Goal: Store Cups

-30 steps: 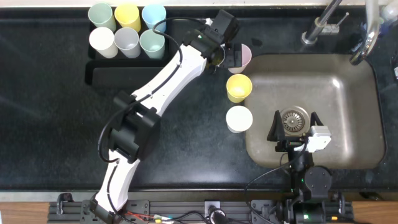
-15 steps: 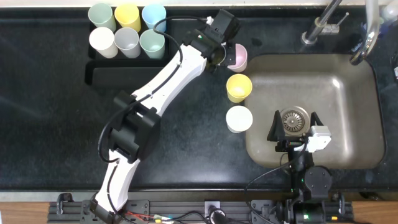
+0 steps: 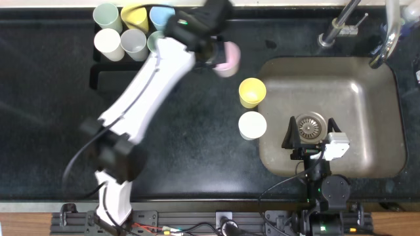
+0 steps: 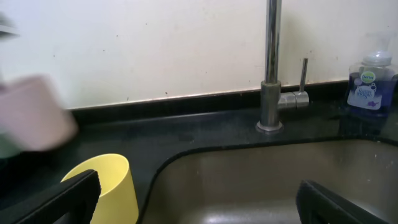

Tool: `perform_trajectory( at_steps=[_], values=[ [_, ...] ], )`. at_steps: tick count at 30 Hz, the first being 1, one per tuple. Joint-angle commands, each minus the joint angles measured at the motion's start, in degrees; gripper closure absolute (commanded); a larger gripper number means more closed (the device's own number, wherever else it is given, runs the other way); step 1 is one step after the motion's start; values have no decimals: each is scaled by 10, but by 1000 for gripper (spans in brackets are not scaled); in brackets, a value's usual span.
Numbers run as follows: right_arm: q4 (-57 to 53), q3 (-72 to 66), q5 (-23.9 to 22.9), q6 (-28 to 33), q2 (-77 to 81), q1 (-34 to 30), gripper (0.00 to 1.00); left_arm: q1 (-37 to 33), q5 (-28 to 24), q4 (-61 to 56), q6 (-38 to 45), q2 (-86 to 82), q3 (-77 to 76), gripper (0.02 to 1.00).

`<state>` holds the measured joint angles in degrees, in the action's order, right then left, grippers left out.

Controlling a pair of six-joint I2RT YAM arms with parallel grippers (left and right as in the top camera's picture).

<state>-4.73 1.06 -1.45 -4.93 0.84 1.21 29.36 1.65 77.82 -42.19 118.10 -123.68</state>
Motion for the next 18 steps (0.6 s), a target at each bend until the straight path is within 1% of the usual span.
perform_trajectory(
  at_steps=[1, 5, 8, 11, 15, 18],
  values=[
    [3, -8, 3, -4, -6, 2, 5, -53, 14, 100, -78, -66, -10, 982],
    [3, -8, 3, -4, -6, 2, 3, -114, 26, 156, -78, -96, -1, 982],
    [3, -8, 3, -4, -6, 2, 3, -177, 23, 187, -78, -116, -1, 982],
    [3, -8, 3, -4, -6, 2, 5, -242, 12, 192, -57, -136, 10, 982],
    [3, -8, 4, -4, -6, 2, 3, -325, -1, 192, -27, -177, 71, 982],
    [3, -8, 4, -4, -6, 2, 3, -377, -16, 182, -26, -216, 147, 982]
  ],
)
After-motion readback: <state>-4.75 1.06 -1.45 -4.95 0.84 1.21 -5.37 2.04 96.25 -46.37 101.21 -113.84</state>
